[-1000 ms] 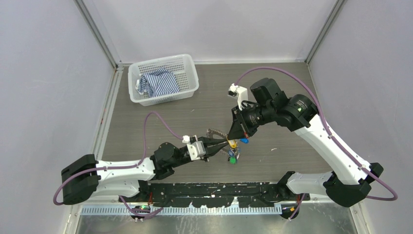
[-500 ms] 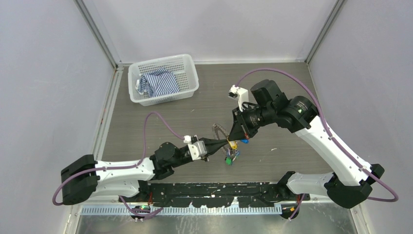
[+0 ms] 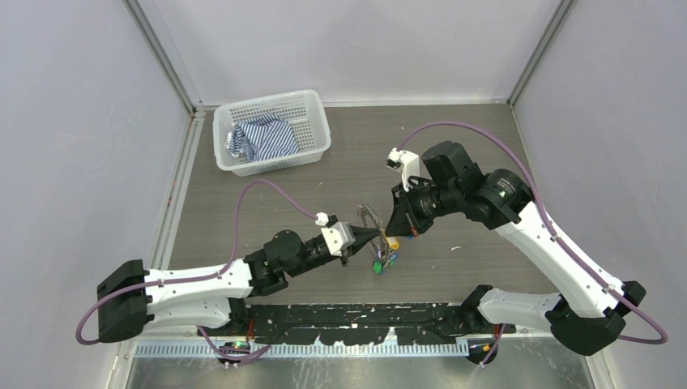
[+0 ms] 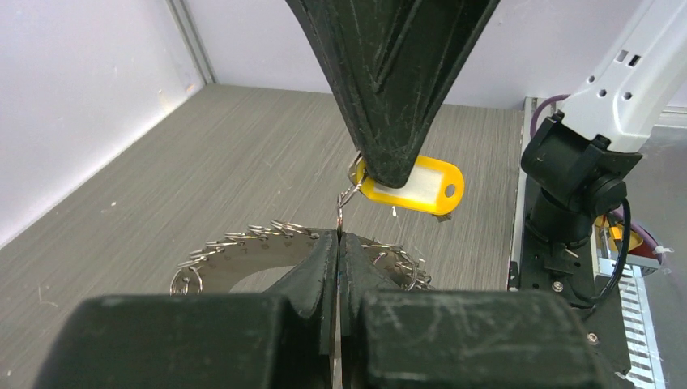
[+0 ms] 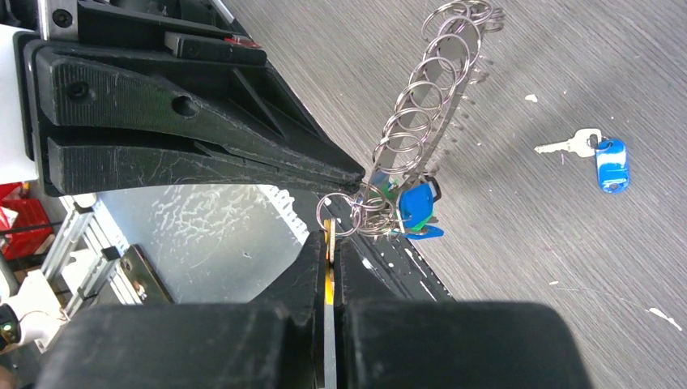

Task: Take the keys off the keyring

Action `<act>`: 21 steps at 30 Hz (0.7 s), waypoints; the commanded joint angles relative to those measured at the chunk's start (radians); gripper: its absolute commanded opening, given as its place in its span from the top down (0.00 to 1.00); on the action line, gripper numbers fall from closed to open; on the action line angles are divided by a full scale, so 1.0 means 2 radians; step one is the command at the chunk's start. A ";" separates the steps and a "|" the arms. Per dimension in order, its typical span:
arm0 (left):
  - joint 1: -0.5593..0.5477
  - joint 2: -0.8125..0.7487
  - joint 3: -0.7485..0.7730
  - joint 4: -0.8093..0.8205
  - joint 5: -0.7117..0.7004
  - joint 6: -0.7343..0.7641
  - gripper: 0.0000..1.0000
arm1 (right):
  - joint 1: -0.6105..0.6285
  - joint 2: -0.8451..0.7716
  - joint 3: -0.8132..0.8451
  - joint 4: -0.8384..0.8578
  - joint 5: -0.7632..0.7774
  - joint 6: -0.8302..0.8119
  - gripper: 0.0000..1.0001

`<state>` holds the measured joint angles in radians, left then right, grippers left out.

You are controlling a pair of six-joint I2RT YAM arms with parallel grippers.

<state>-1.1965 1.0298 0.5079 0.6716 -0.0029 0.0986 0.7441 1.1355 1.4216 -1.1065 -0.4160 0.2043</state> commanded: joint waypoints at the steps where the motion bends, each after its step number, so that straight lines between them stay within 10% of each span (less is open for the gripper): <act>1: -0.002 -0.004 0.033 0.011 -0.035 -0.011 0.99 | 0.000 -0.009 -0.006 0.022 -0.007 -0.008 0.99; 21: -0.019 0.005 0.042 0.020 -0.095 -0.020 1.00 | 0.007 0.010 -0.025 0.028 -0.024 -0.015 0.99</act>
<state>-1.2304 1.0466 0.5381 0.6224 -0.1242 0.0593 0.7456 1.1500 1.3746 -1.0714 -0.4393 0.1886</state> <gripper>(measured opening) 0.012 0.041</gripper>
